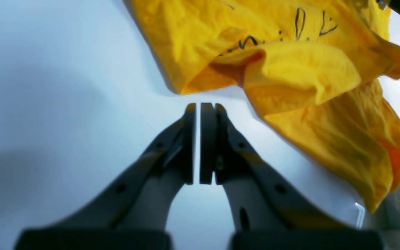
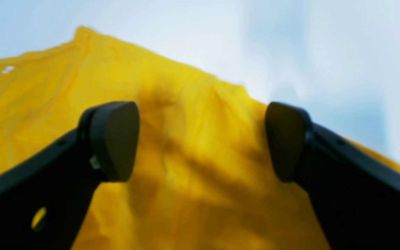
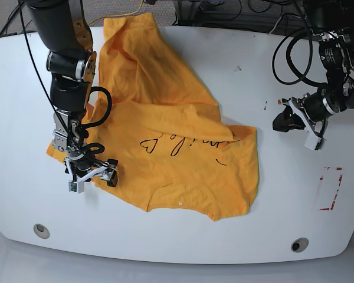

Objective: Layout the t-shirt on the table in an organized manner, then fold the t-shirt properly
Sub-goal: 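Reposition the right gripper lower on the shirt and grasp the fabric, then move the left gripper onto the shirt's folded middle and grasp it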

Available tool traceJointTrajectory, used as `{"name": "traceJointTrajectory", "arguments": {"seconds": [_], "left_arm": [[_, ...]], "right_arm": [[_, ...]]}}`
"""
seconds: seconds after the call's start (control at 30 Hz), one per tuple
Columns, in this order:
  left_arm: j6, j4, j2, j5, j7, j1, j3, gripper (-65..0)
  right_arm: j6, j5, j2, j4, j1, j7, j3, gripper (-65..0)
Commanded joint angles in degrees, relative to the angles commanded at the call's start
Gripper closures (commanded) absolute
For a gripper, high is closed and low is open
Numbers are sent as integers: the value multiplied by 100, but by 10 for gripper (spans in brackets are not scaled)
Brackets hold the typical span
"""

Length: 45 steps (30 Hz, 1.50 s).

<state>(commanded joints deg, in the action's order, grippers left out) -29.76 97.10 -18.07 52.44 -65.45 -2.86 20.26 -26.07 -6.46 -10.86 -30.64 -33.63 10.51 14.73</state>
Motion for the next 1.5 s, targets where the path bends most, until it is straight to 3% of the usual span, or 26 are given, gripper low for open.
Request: {"name": "traceJointTrajectory", "arguments": {"seconds": [0.13,0.23,0.33,0.47,0.77,0.83,1.07,1.13,1.3,1.4,1.5], "left_arm": [[0,-18,44,-26,0,-9,-141,-6],[0,-26,97,-9,0,-18,-316,-6],[0,-53,149,0,9,-105,-580,-6],[0,-70,299,-26,9,-149,-1029,-6],[26,-651,651,-26,18,-158,-1802,-8],[35,-818,712,-26,18,-158,-1846,-44],[53,-967,835,-35,26,-255,-1899,-346],[79,-976,905,-35,26,-255,-1899,-379],[571,-993,1081,-44,9,-255,-1952,-382],[914,-993,1108,-35,9,-237,-2303,-383],[1081,-993,1116,-35,26,-237,-2532,-383]], "right_arm": [[0,-35,97,-9,114,0,-193,-300],[-9,-35,123,-9,158,26,-290,-95],[-9,-26,141,-9,167,88,-316,0],[-9,-35,149,-193,290,378,-325,-5],[-9,-44,387,-2119,1055,1143,-352,-2],[-9,-44,396,-2418,1187,1301,-352,-2],[-9,-44,519,-2989,1442,1433,-352,-2],[-9,-44,519,-2989,1442,1433,-352,-2],[-9,-44,519,-2989,1442,1433,-334,-2],[-9,-44,519,-2989,1451,1433,-334,-2],[-9,-44,536,-2989,1451,1433,-334,-2]]}}
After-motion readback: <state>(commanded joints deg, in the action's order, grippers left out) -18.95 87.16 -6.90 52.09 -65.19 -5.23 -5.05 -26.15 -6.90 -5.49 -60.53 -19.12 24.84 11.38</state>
